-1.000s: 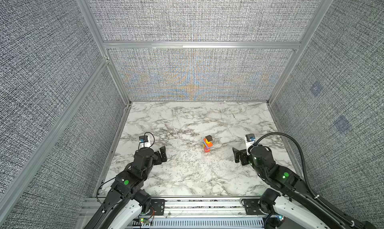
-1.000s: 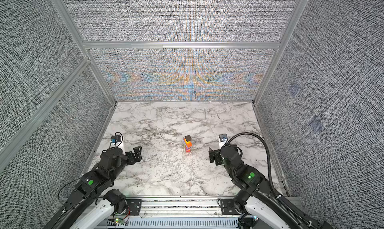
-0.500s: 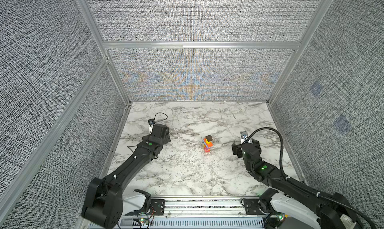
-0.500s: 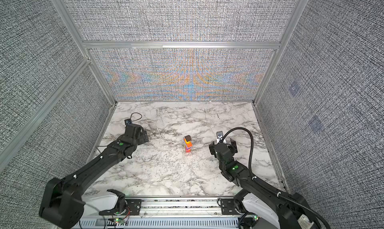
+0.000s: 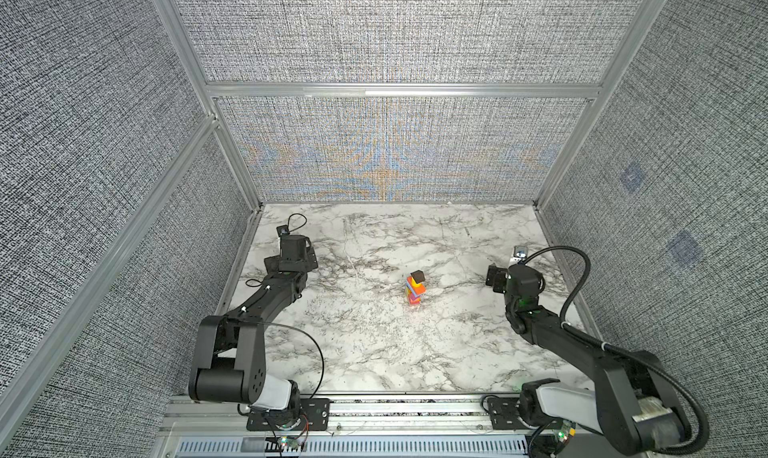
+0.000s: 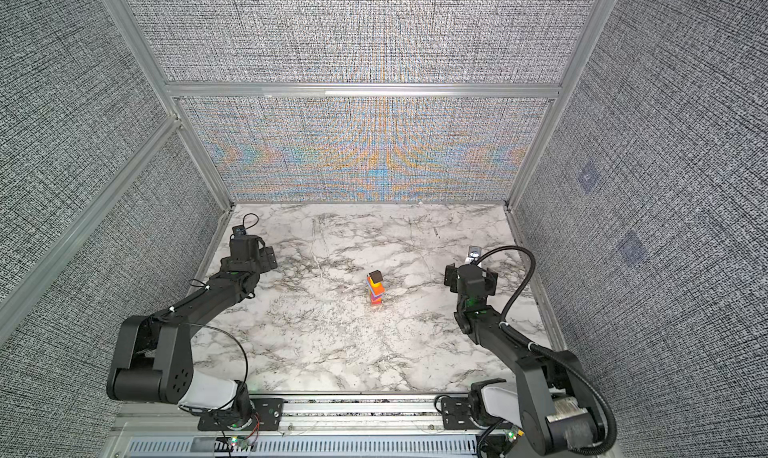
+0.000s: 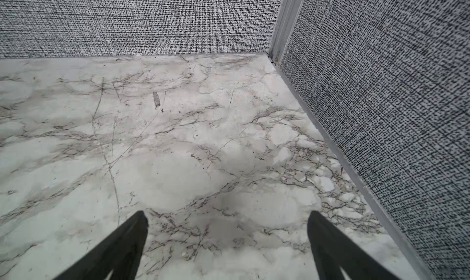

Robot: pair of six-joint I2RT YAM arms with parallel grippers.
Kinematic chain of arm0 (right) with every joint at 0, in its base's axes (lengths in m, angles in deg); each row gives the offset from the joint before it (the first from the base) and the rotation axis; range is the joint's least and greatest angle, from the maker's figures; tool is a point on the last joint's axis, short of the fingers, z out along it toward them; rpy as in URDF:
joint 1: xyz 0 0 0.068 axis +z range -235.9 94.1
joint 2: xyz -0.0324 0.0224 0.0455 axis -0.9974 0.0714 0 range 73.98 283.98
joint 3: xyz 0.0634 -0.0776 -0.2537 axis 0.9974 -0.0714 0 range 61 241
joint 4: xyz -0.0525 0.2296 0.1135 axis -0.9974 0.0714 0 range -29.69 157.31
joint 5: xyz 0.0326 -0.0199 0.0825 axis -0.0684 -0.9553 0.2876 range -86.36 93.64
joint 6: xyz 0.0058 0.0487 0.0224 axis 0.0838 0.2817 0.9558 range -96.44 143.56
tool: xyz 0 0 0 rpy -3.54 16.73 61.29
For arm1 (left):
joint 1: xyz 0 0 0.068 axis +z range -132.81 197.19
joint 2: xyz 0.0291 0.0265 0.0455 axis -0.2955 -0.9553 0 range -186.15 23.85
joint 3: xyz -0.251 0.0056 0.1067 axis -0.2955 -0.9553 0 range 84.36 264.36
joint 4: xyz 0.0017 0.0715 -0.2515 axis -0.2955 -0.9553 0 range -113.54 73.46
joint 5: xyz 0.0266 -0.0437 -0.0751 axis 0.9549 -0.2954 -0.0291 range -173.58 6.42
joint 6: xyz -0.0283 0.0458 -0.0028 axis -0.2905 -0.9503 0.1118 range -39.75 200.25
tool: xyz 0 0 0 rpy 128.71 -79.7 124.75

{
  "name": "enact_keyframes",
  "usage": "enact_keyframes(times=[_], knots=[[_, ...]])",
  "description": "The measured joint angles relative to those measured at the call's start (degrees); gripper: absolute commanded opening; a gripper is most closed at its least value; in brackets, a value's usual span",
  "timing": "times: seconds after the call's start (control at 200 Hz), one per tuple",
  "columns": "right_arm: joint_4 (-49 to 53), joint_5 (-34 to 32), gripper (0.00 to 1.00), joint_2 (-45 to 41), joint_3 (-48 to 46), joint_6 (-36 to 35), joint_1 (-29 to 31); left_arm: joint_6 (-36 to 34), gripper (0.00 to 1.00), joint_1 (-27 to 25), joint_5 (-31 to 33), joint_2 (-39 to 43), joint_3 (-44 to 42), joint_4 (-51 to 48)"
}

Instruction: Build the wood block tower

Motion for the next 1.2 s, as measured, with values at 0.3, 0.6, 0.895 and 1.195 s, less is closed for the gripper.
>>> enact_keyframes(times=[0.3, 0.6, 0.895, 1.195], knots=[[-11.8, 1.1, 0.99, 11.1, -0.9, -4.3, -0.6, -4.2, 0.99, 5.0, -6.1, 1.5, -8.5, 10.5], [-26.1, 1.4, 0.99, 12.8, -9.0, -9.1, 3.0, -8.2, 0.99, 1.4, -7.8, 1.8, -21.7, 28.7], [-45.1, -2.9, 0.99, 17.1, -15.3, -15.3, 9.7, -12.2, 0.99, -3.9, -1.4, 2.6, -34.0, 51.7], [-49.7, -3.2, 0.99, 18.2, -14.8, -17.8, 9.4, -16.6, 0.99, -4.8, -5.7, -4.7, -37.9, 67.5]])
